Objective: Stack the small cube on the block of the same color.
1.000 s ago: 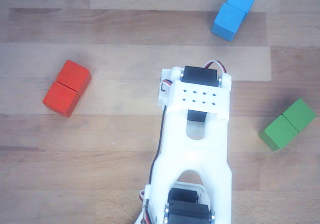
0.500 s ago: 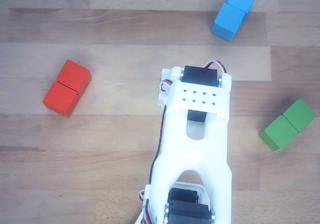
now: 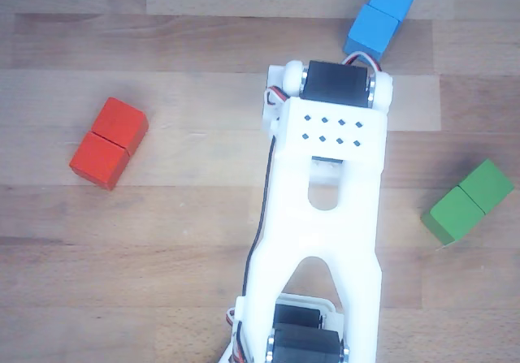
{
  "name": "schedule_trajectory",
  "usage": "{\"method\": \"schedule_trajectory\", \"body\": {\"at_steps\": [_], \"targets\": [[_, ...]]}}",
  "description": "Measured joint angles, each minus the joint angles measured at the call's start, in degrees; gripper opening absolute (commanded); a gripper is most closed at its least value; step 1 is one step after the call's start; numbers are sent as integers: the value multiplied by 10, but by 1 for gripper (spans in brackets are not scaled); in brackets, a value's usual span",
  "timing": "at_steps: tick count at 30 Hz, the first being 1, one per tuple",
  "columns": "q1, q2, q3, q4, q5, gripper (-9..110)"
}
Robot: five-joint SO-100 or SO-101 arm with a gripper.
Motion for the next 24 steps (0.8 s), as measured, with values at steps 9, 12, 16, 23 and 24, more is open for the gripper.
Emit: {"method": "schedule_trajectory", "body": {"at_steps": [9,12,16,23,24], "targets": [[0,-153,-203,47,0,2],[4,-207,-271,48,0,2],[33,-274,-353,48,0,2],[69,-365,-451,18,0,2],[71,-375,-457,17,0,2]]}}
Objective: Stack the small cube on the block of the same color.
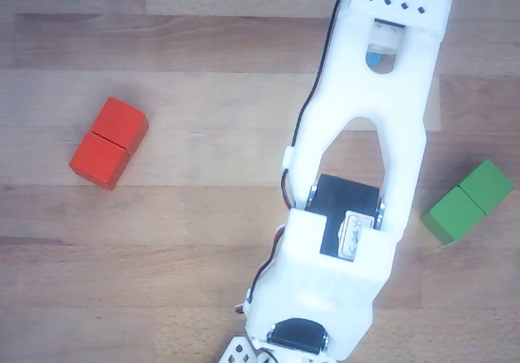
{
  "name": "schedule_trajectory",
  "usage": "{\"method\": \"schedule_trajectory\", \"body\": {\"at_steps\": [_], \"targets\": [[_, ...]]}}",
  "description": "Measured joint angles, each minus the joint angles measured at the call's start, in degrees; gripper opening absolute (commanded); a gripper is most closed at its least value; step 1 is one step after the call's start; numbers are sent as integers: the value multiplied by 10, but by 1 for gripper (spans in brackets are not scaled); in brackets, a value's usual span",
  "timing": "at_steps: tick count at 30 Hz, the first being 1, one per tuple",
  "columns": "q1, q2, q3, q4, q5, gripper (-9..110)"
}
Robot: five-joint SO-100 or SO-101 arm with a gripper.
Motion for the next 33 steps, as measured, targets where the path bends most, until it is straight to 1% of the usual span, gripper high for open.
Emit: {"method": "schedule_trajectory", "body": {"at_steps": [6,23,33], "targets": [[3,-35,-11,-6,0,2],[3,-45,-11,-11,0,2],[3,-66,-16,-13,0,18]]}}
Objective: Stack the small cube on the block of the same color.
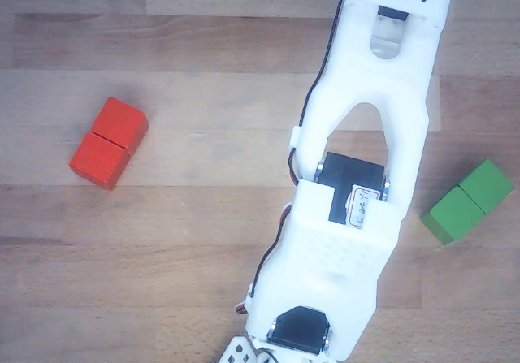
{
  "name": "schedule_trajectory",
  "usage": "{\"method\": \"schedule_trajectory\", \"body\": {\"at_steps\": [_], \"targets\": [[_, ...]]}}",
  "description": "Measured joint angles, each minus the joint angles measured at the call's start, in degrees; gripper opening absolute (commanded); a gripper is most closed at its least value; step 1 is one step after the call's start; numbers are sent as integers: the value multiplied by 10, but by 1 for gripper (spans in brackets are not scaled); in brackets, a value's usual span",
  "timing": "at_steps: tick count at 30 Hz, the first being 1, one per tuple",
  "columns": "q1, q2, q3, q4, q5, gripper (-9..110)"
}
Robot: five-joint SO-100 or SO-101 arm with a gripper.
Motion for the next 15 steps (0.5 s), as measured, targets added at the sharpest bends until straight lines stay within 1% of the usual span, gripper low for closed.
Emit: {"method": "schedule_trajectory", "body": {"at_steps": [15], "targets": [[0,-1,0,0,0,20]]}}
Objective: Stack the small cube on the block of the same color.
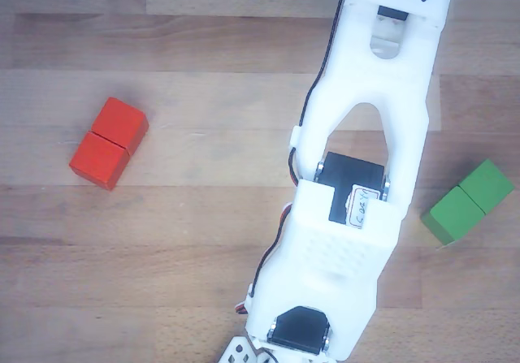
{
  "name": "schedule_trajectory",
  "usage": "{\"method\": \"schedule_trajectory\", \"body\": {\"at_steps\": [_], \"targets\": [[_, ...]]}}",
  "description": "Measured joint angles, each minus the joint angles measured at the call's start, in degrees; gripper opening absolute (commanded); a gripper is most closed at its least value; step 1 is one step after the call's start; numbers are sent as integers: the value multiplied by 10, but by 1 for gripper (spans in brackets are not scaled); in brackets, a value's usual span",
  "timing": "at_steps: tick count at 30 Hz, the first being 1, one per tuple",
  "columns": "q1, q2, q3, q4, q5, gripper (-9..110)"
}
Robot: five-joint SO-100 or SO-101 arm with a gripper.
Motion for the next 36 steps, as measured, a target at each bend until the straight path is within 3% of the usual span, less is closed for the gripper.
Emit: {"method": "schedule_trajectory", "body": {"at_steps": [11,30,36], "targets": [[19,0,0,-6,-7,20],[156,0,0,-26,-71,20],[146,30,73,-6,-71,20]]}}
